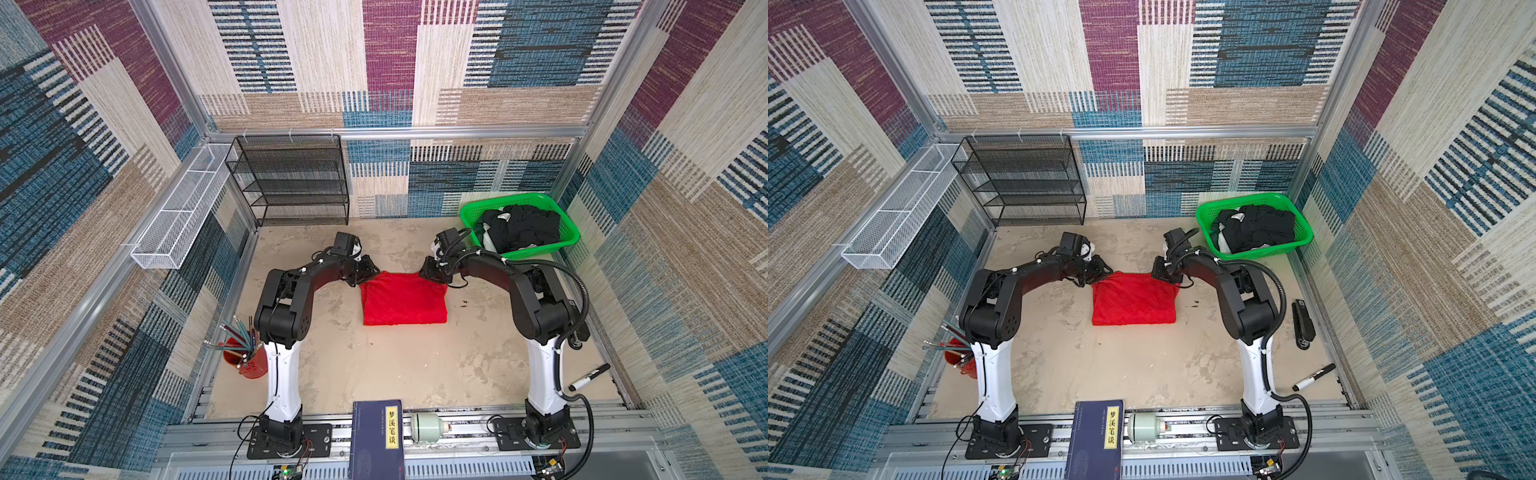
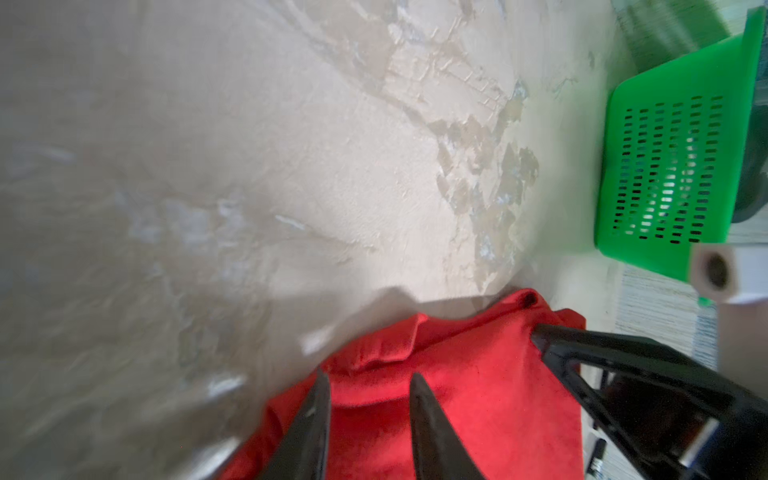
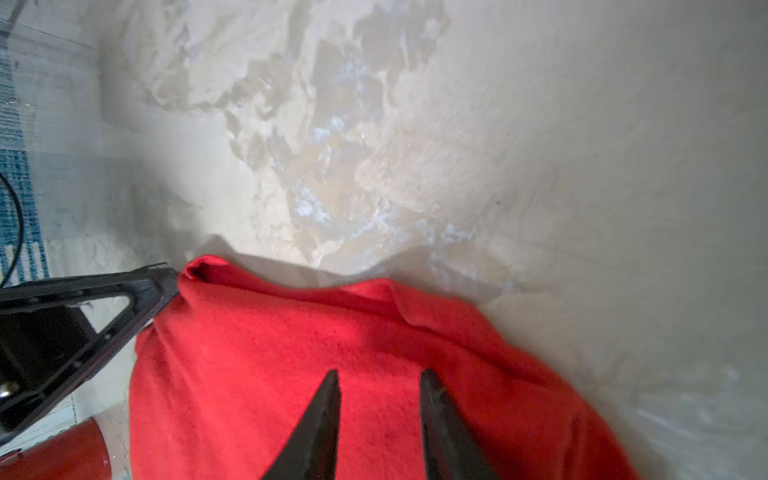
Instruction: Fold and stack the t-shirts
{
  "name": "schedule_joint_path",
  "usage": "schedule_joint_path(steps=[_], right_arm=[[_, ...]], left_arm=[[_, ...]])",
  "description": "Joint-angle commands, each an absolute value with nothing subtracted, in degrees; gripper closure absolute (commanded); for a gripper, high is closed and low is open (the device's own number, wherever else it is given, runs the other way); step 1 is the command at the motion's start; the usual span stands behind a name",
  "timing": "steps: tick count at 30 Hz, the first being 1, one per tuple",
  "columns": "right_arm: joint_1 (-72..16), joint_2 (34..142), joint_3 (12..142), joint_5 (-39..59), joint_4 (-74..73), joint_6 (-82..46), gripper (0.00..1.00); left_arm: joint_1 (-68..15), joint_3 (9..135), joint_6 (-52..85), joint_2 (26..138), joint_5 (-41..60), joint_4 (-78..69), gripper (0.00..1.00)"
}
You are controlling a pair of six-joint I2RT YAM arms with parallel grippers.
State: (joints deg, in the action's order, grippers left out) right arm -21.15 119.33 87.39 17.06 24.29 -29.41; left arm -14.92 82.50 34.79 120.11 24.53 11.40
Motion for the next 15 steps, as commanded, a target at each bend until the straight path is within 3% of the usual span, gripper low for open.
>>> schedule_joint_path(steps=[1,5,15], right_arm=[[-21.3,115.6,88.3,14.1,24.8,-28.1,0.6],[-22.5,109.9,84.1,16.0,26.8,-29.6,0.6],[-25.6,94.4,57.0,22.7,16.3,-38.3,0.63]], left_arm=[[-15.7,80.7,31.2,114.9,21.3,13.0,0.66],[-18.6,74.6,32.9,107.1,21.6,13.0,0.66],[-25.6,53.0,43.6,95.6,23.2,1.1,0.66]])
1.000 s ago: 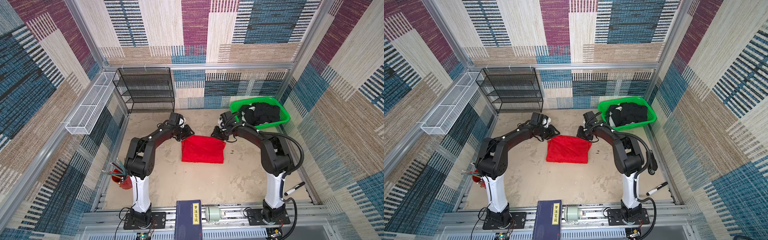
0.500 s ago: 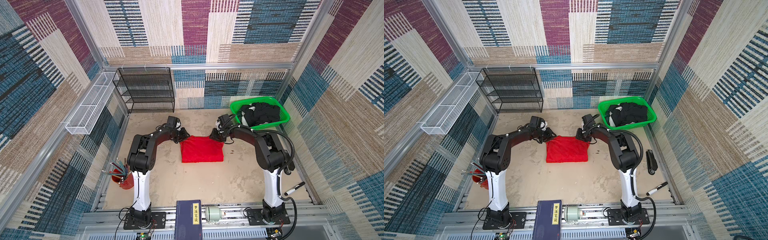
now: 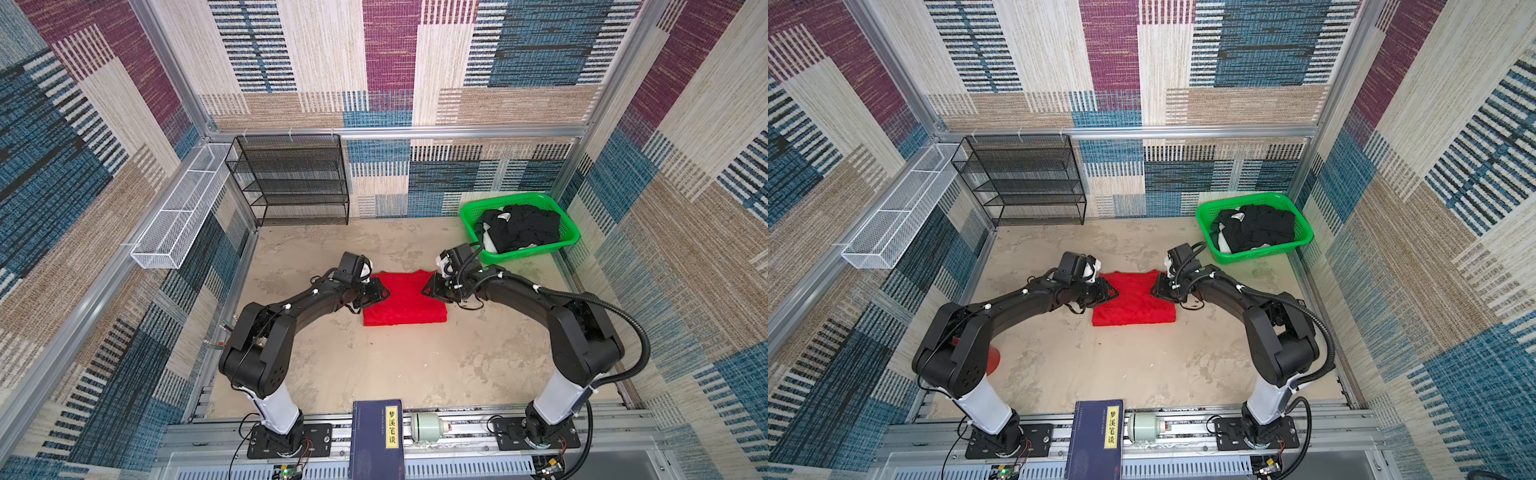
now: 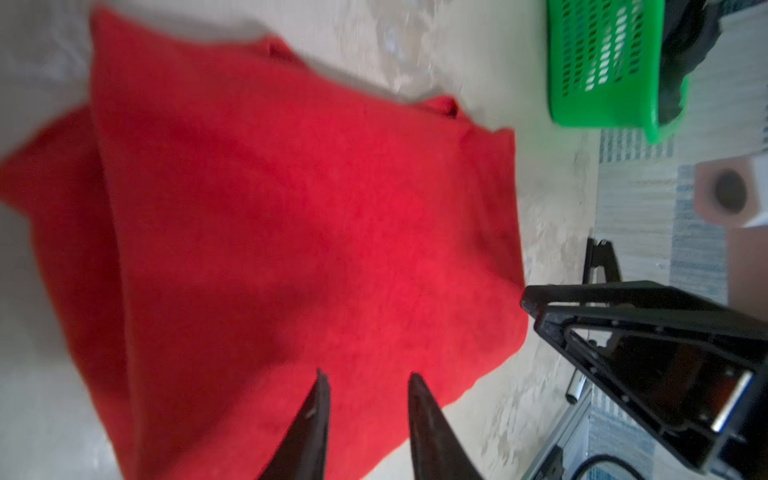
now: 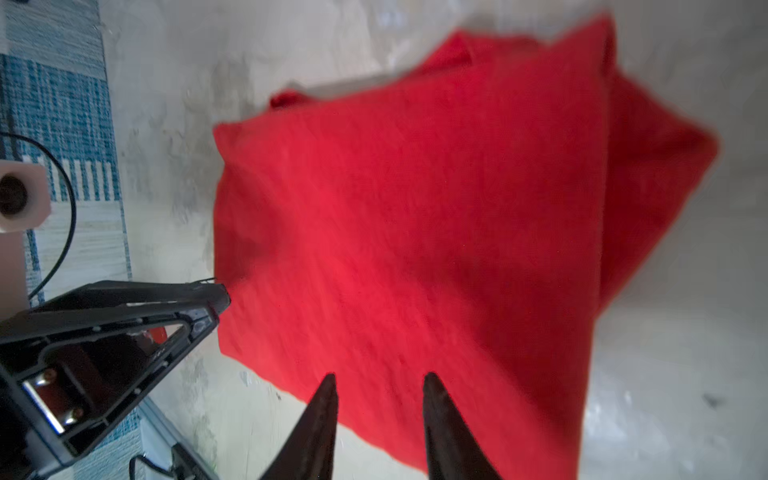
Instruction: Fold and stack the t-shirts
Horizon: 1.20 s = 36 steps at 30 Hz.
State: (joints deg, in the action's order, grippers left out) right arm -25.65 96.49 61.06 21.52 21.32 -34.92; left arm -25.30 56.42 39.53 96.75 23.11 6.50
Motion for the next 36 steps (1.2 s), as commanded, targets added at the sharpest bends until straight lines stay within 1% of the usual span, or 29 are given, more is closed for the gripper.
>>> schedule_joint_path(steps=[1,5,9,15,19,23,28,33,36], right_arm=[[-25.7,93.9,55.2,22.0,15.7,-38.5,0.63],[-25.2,96.2,51.5,20.0,14.7,-36.5,0.63],[-25.0,98.0,50.0,19.0,13.0,-35.3,0.66],[-25.0,91.0,53.9,14.9,20.0,-34.1,0.65],[-25.8,89.5,56.6,17.5,21.5,-34.3,0.65],[-25.9,90.3,54.0,20.1,18.4,-36.3,0.65],[-25.9,92.6,48.8,21.6,14.4,-37.8,0.65],[-25.6,96.5,48.6,19.4,17.3,-37.9,0.66],[-25.4,96.7,48.7,17.9,19.3,-38.2,0.66]], left_arm=[[-25.6,51.6,43.9,95.5,23.0,0.2,0.66],[-25.4,48.7,42.7,97.7,22.3,-1.3,0.66],[-25.1,47.8,41.3,99.4,21.6,-1.7,0.67],[-26.2,49.5,38.5,93.3,19.1,4.9,0.67],[-28.8,52.1,40.1,92.3,21.6,4.8,0.67],[-32.8,56.4,41.8,96.9,25.5,1.6,0.68],[-37.0,60.5,43.0,102.8,26.9,-0.3,0.68],[-36.8,59.7,45.8,108.5,26.2,-6.5,0.68],[-36.1,58.9,45.7,109.5,24.0,-6.6,0.68]])
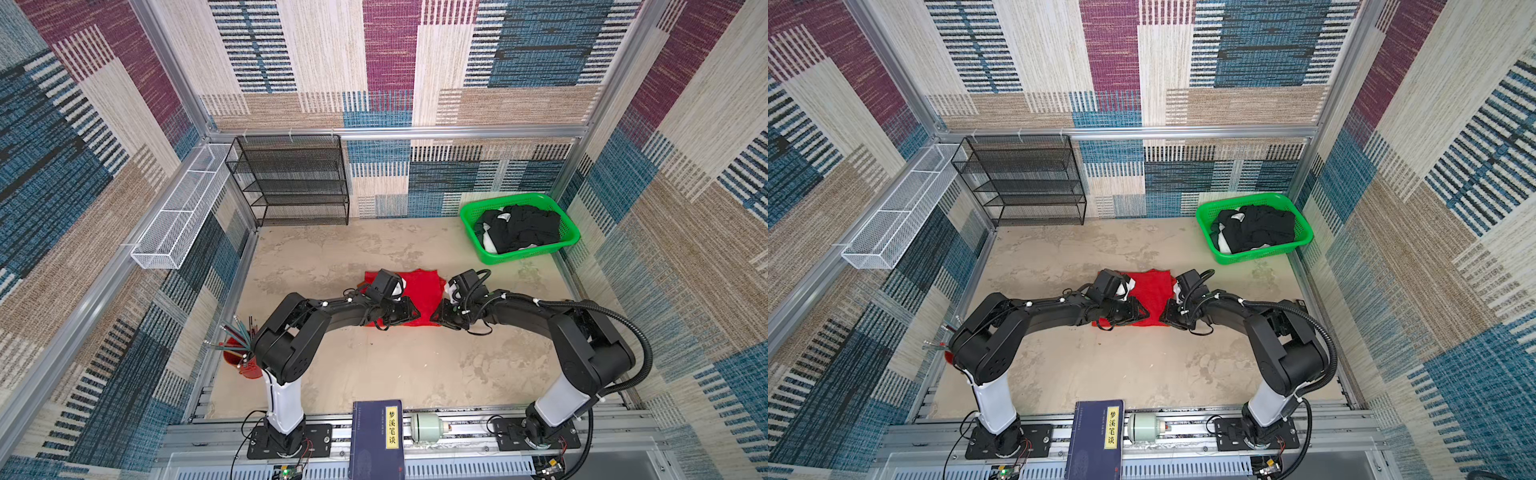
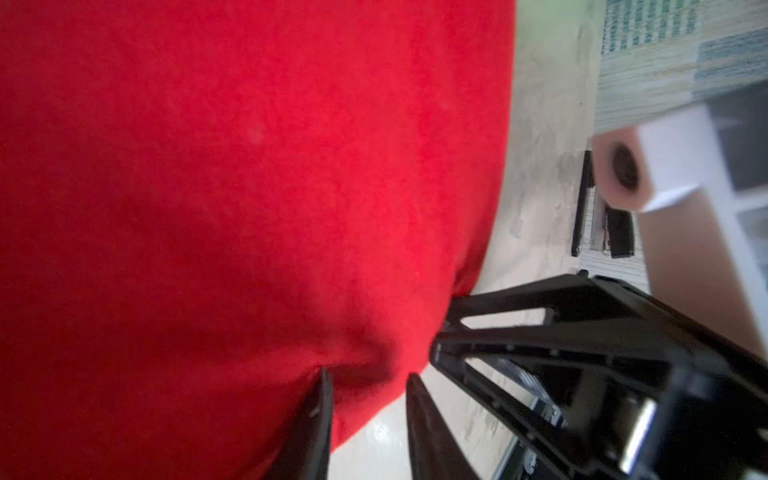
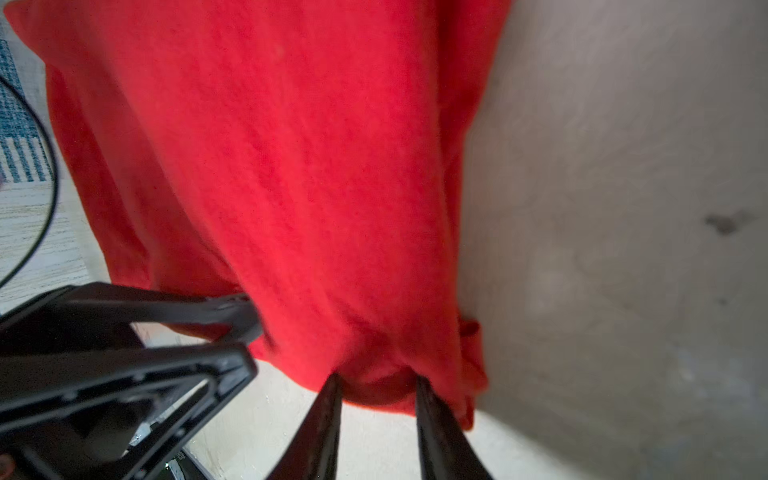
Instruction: Fold and stack the t-shirts
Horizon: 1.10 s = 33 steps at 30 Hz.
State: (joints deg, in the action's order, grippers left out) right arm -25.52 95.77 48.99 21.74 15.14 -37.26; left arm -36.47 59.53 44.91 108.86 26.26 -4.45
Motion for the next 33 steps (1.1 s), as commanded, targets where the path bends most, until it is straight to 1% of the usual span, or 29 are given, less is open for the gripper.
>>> schedule_joint_path(steps=[1,7,14,17,20,25,29,33], right_arm=[[-25.2,96.7,48.8,17.5,19.9,-38.1,0.66],[-24.3,96.7,49.3,17.0,21.4,-36.9,0.67],[-24.2,97.3,50.4,17.2,22.1,-36.1,0.67],[-24.2,97.0,52.9,16.7,23.6,-35.1,0.66],[-24.2,96.5,57.9,16.1,25.9,-34.1,0.64],[-24.1,100.5,70.1,15.5,30.3,-32.8,0.62],[-23.5,108.5,78.9,16.0,30.5,-31.9,0.62],[-22.3,116.6,86.2,15.5,28.6,-31.5,0.62]], left_arm=[[-35.6,58.3,45.6,109.1,23.8,-6.8,0.68],[-31.4,53.7,42.9,104.0,23.9,-3.7,0.67],[-23.2,46.6,38.5,96.3,26.1,-1.0,0.66],[-21.2,47.0,36.6,93.8,27.2,0.8,0.66],[-20.8,50.5,35.7,92.7,28.2,1.7,0.66],[-20.4,59.1,36.7,97.2,27.3,0.6,0.66],[-18.9,66.9,37.4,105.3,26.1,0.9,0.66],[-17.2,71.7,36.6,112.0,26.9,3.0,0.66]])
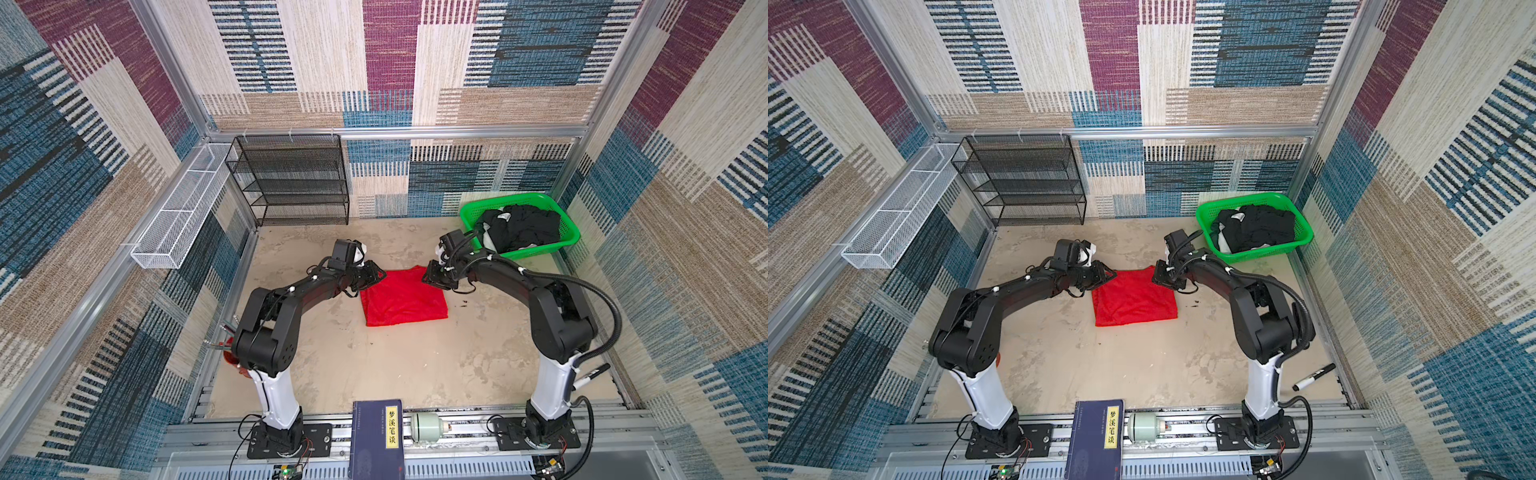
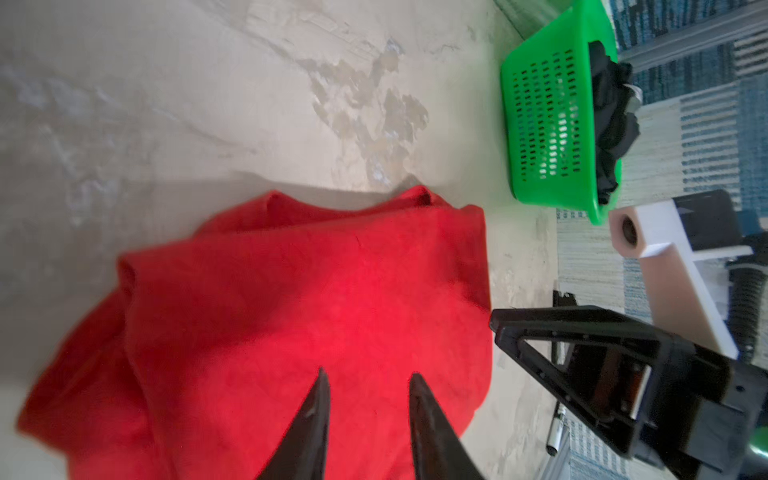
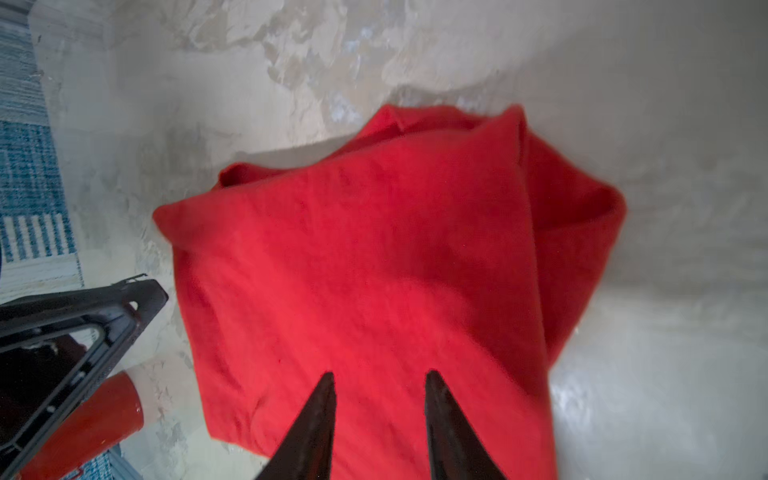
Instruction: Fold and stack the t-shirts
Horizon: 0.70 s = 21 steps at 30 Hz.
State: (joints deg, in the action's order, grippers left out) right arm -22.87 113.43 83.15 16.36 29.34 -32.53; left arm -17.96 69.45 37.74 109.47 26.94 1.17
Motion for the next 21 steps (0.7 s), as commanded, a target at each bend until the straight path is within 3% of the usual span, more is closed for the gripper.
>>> schedule_joint_path(steps=[1,9,15,21], right_arm=[[-21.9,118.4,88.0,15.2,28.5,-31.6,0.62],[-20.1,128.9,101.3,14.5,34.4,-28.9,0.62],[-20.1,125.1,103.0,12.8,37.4,-27.8,0.56],[-20.2,117.0,92.2,14.8,34.9,-28.5,0.52]], left_arm=[[-16.9,72.5,36.0,113.0,26.6,4.5,0.66],[-13.4,75.3,31.1,114.4,23.0,15.0,0.65],[-13.4,71.3,31.4,105.1,19.4,21.4,0.62],[-13.5,59.8,35.9,96.9,23.5,20.0,0.47]])
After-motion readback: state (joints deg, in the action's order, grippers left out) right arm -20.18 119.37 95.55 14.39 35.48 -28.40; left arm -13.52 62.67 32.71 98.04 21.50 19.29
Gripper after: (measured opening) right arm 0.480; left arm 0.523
